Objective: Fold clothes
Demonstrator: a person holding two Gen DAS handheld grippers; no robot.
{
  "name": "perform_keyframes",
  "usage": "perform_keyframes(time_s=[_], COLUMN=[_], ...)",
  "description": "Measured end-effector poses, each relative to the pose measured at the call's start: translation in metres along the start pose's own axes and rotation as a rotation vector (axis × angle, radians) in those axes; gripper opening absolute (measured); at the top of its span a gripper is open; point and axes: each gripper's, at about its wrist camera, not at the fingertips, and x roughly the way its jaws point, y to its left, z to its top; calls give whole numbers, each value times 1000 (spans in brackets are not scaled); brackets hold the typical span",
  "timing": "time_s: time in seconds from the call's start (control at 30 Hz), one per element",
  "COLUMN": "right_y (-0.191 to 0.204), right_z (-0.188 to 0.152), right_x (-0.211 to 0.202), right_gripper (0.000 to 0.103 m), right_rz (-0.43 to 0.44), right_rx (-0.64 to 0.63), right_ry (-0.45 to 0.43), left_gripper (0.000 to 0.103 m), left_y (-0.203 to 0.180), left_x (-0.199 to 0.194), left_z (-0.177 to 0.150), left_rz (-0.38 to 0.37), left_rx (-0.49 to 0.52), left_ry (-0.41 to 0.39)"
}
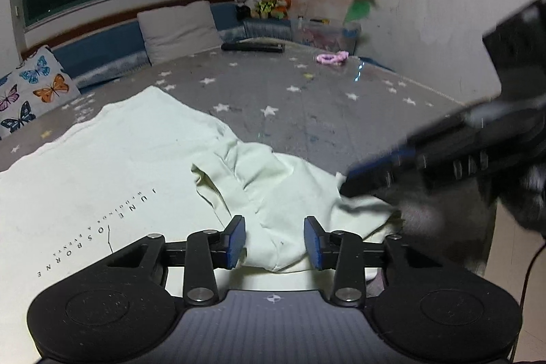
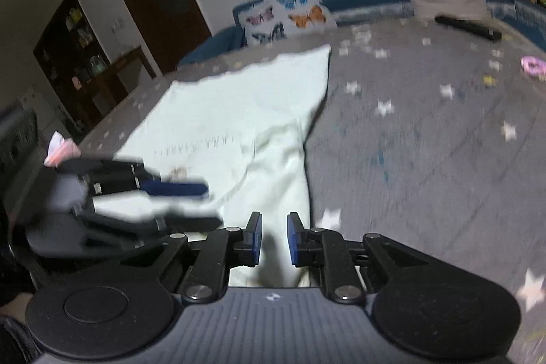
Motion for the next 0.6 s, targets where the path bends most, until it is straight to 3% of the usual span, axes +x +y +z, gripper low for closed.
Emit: perform_keyframes(time_s=[0.1,0.37,0.6], right_y=[-2,-7,-4], right_z=[13,13,4], right_x=[5,35,32], right_gripper=[16,16,16], right_rz=[-2,-15,-30], right_rx=[3,2,-16], right_ry=[-44,-8,-24], left_gripper=[41,41,41], left_y=[5,30,46], left_x=[2,18,71], left_z=[6,47,69], left_rz=[10,82,51], left_rx=[-7,-55,-82], left_ry=[-4,-45,60])
